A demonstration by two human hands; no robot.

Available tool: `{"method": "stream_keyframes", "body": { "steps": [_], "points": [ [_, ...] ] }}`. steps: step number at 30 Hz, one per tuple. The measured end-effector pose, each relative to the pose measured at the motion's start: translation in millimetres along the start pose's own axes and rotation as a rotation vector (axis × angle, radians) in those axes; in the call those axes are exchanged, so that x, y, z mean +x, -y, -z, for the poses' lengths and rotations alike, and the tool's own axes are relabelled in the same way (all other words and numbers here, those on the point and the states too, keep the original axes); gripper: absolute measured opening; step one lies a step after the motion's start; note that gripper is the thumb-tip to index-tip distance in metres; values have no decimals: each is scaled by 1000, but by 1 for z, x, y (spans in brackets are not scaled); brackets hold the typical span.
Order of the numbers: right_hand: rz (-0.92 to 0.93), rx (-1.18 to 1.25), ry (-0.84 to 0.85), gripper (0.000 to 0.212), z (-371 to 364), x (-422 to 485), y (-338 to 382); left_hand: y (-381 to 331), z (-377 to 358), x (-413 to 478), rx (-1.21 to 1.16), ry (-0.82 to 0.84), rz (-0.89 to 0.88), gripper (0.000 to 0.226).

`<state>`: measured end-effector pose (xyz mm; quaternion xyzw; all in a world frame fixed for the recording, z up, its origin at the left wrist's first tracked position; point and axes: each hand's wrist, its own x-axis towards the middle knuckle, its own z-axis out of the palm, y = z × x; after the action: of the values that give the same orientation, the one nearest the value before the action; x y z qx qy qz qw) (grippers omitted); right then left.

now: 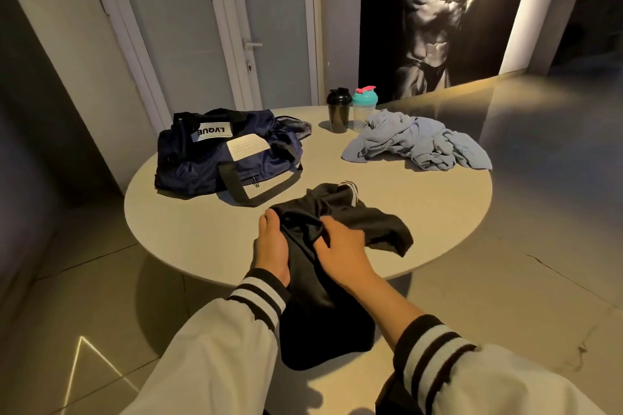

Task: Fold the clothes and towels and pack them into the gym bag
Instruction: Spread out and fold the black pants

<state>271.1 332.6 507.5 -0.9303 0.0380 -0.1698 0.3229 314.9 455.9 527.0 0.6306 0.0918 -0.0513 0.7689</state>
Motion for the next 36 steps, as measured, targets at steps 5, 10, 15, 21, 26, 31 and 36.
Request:
{"method": "stream_keyframes", "body": {
  "steps": [5, 10, 15, 21, 26, 31, 36],
  "points": [
    [178, -22, -6, 28, 4, -9, -17, -2, -19, -11, -149, 270, -5, 47],
    [90, -238, -222, 59, 23, -18, -33, -6, -68, -26, -72, 308, -42, 25],
    [-81, -282, -74, 56, 34, -14, -46, -6, -57, -10, -157, -33, -58, 34],
    [-169, -440, 103, 48, 26, 6, -38, -14, 13, 16, -15, -392, -237, 43],
    [9, -319, 126, 63, 8, 17, -18, 5, 43, 23, 715, -185, -554, 59],
    [164, -50, 162, 54, 6, 16, -17, -5, 23, 10, 1049, 395, -640, 33],
    [98, -299, 175, 58, 8, 8, -28, -5, 20, 26, 1445, 447, -348, 63]
  ]
}}
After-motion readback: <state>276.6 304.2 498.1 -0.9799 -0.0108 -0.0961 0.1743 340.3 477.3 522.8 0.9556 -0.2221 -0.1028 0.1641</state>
